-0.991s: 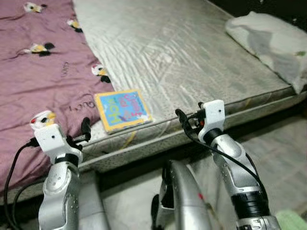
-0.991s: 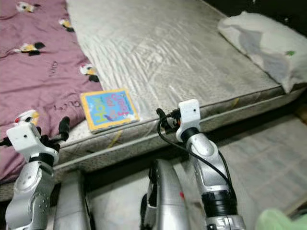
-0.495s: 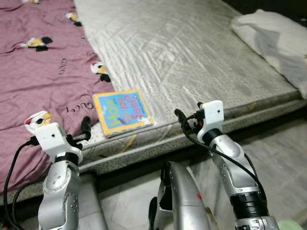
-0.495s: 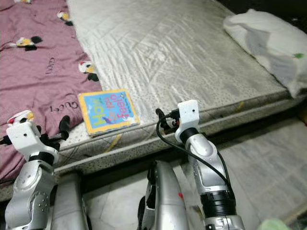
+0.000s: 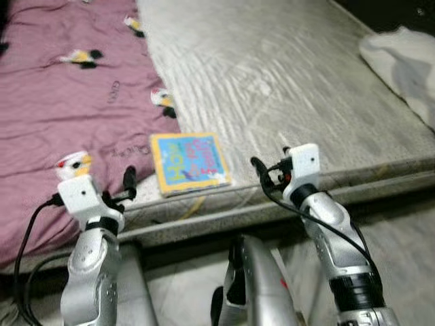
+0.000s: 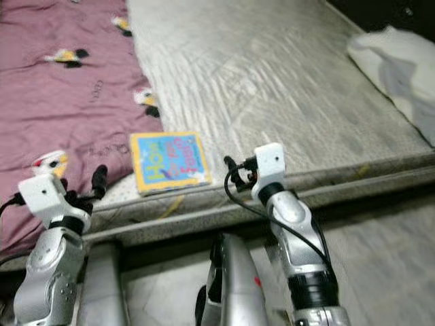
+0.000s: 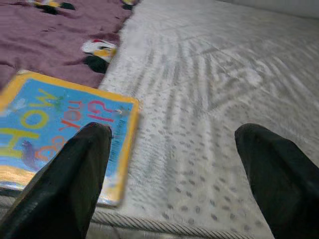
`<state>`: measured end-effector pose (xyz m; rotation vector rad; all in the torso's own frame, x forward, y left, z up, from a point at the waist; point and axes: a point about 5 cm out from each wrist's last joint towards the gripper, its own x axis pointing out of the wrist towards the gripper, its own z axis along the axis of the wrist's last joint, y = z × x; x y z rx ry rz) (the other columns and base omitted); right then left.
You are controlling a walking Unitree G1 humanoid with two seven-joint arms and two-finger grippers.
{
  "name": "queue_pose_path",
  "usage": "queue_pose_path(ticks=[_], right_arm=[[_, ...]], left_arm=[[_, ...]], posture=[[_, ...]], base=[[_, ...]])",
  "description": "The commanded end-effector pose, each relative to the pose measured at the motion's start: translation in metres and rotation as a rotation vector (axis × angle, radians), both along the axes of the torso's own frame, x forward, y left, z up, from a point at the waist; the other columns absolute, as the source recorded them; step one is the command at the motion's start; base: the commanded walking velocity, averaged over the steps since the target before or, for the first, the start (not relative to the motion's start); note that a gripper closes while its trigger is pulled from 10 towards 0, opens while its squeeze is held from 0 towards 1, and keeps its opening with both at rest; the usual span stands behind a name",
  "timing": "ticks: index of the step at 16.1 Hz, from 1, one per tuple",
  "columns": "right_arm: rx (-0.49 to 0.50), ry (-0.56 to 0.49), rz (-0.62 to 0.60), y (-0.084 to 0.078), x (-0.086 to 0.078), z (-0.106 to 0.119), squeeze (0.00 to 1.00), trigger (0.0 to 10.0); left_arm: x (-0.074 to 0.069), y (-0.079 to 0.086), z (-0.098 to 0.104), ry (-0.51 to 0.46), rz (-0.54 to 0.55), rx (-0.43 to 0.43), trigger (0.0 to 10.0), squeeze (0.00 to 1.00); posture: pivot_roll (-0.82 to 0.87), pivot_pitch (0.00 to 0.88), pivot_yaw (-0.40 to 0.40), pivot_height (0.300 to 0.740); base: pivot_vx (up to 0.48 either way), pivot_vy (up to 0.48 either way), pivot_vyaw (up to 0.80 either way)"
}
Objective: Clean up the room
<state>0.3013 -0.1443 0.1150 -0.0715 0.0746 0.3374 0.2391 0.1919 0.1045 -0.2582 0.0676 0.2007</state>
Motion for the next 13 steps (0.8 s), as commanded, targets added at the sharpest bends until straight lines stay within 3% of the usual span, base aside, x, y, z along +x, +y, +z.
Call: queue_pose_path(ticks=[1,4,7,9,13], right_arm=[[-0.003,-0.014,0.011,0.001,0.0,0.005,0.0,10.0],[-0.012,-0.017,0.012,-0.002,-0.002,0.006,0.0,10.0],[-0.027,-0.011,0.002,-0.012,-0.011,0.007,0.0,10.0],[-0.046,0.002,-0.016,-0.021,-0.019,0.007,0.0,10.0],[-0.051,0.016,-0.036,-0.025,-0.025,0.005,0.0,10.0]], left_arm=[[-0.001,0.002,-0.006,0.027,0.015,-0.011,10.0,0.0],[0.003,-0.002,-0.013,0.065,-0.001,-0.059,10.0,0.0],[0.014,-0.003,-0.017,0.084,-0.021,-0.077,10.0,0.0],[0.027,-0.008,-0.014,0.073,-0.058,-0.08,10.0,0.0],[0.043,-0.017,-0.003,0.042,-0.108,-0.089,10.0,0.0]], posture=[[-0.03,0.07,-0.143,0.511],[-0.04,0.078,-0.147,0.511],[-0.08,0.097,-0.149,0.477],[-0.11,0.122,-0.147,0.447],[-0.12,0.146,-0.135,0.443]], base=[[0.0,0.0,0.0],[0.0,0.0,0.0],[0.0,0.0,0.0],[0.0,0.0,0.0],[0.0,0.0,0.0]])
